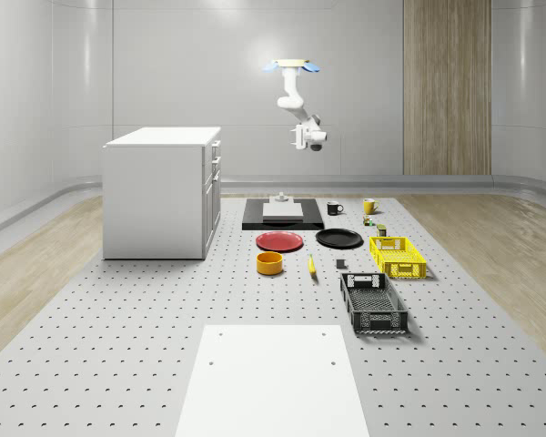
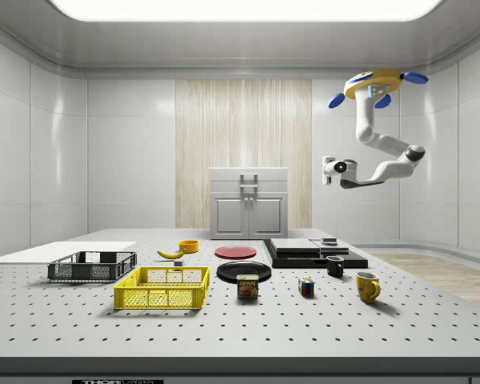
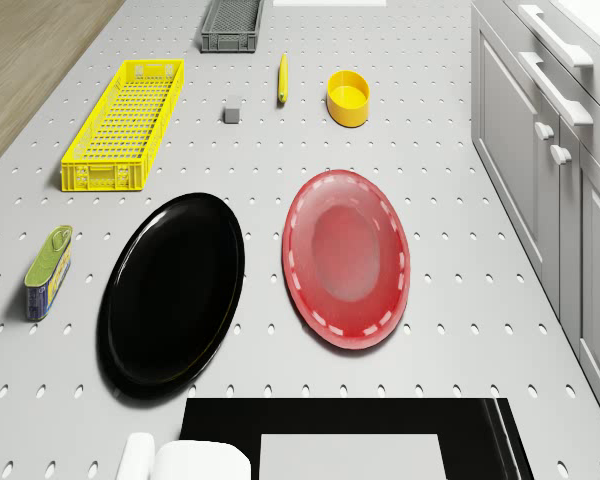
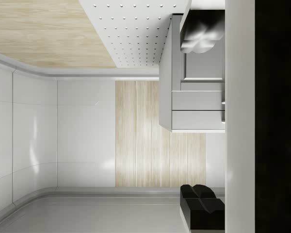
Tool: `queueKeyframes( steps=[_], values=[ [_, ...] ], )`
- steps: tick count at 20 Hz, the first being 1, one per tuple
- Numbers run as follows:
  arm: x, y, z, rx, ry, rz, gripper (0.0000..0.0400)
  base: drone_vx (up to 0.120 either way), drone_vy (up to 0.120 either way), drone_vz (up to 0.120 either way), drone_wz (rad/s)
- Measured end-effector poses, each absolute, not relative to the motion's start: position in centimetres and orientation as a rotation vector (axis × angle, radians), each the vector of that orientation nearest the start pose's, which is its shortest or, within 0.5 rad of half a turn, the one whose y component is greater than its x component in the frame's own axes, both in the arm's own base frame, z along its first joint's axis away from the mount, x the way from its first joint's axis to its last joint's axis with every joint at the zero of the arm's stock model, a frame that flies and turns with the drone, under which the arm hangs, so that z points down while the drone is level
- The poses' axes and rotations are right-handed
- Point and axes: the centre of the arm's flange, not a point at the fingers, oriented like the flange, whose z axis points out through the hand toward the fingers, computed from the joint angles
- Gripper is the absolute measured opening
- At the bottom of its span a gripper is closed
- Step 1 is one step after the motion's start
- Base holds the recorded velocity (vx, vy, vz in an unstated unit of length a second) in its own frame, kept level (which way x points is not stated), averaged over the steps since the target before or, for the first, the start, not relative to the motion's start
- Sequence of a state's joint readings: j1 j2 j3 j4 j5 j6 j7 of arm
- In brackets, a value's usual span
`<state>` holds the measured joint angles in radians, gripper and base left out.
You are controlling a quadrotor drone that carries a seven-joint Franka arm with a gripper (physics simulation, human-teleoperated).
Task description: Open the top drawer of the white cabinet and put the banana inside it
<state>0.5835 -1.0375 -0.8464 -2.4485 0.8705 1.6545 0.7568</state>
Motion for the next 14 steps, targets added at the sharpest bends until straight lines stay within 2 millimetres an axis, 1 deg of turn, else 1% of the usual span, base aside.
queueKeyframes(
  steps=[14],
  values=[
    [30.67, -9.97, 59.11, -1.484, 0.613, 0.613, 0.0400, 0.120, 0.000, 0.000, 0.000]
  ],
)
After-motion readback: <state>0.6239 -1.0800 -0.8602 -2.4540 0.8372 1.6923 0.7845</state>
